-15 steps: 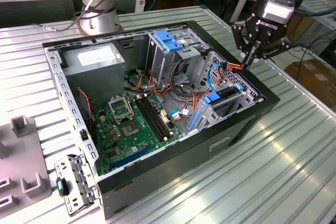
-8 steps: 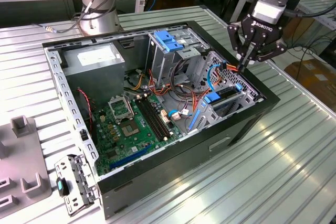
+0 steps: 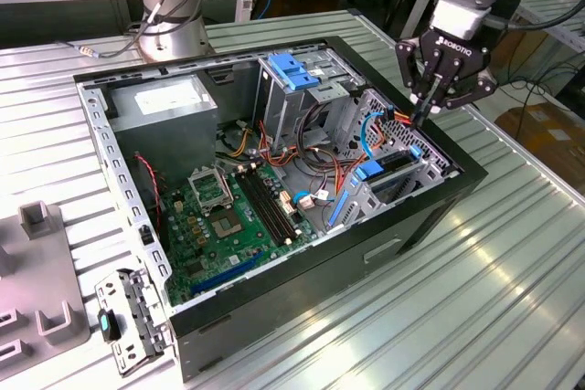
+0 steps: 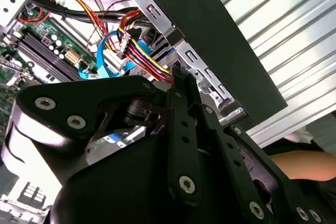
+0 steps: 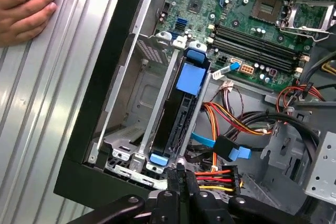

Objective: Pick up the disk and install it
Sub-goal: 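Insert the first disk wire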

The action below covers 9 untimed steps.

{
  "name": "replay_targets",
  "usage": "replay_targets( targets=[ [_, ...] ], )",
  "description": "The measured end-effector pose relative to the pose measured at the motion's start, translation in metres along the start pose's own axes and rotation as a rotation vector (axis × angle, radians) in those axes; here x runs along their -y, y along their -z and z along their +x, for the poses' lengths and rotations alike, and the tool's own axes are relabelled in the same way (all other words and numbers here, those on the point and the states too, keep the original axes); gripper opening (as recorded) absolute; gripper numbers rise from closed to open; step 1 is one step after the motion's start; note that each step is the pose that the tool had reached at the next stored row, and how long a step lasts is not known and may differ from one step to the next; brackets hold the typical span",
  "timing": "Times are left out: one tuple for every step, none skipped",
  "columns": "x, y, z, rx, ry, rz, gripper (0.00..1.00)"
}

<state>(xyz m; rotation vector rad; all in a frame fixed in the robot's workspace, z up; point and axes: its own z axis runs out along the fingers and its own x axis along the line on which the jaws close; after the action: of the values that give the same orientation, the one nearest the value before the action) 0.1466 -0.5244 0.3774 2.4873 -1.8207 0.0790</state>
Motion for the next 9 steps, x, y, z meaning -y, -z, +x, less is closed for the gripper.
replay_targets(
  targets=[
    [0.0000, -0.0002, 0.0000, 0.0003, -0.015, -0.0011, 0.16],
    [0.0000, -0.0005, 0.0000, 0.0007, -0.038, -0.0028, 0.16],
    [0.0000, -0.0006, 0.0000, 0.0009, -0.053, -0.0040, 0.16],
    [0.0000, -0.0008, 0.0000, 0.0011, -0.068, -0.0051, 0.16],
    [0.0000, -0.0010, -0.0001, 0.0014, -0.085, -0.0065, 0.16],
    [0.0000, -0.0014, -0.0001, 0.0020, -0.118, -0.0089, 0.16],
    [0.0000, -0.0018, -0.0001, 0.0024, -0.145, -0.0109, 0.16],
    [0.0000, -0.0022, -0.0001, 0.0029, -0.175, -0.0132, 0.16],
    [0.0000, -0.0023, -0.0002, 0.0031, -0.192, -0.0145, 0.16]
  ],
)
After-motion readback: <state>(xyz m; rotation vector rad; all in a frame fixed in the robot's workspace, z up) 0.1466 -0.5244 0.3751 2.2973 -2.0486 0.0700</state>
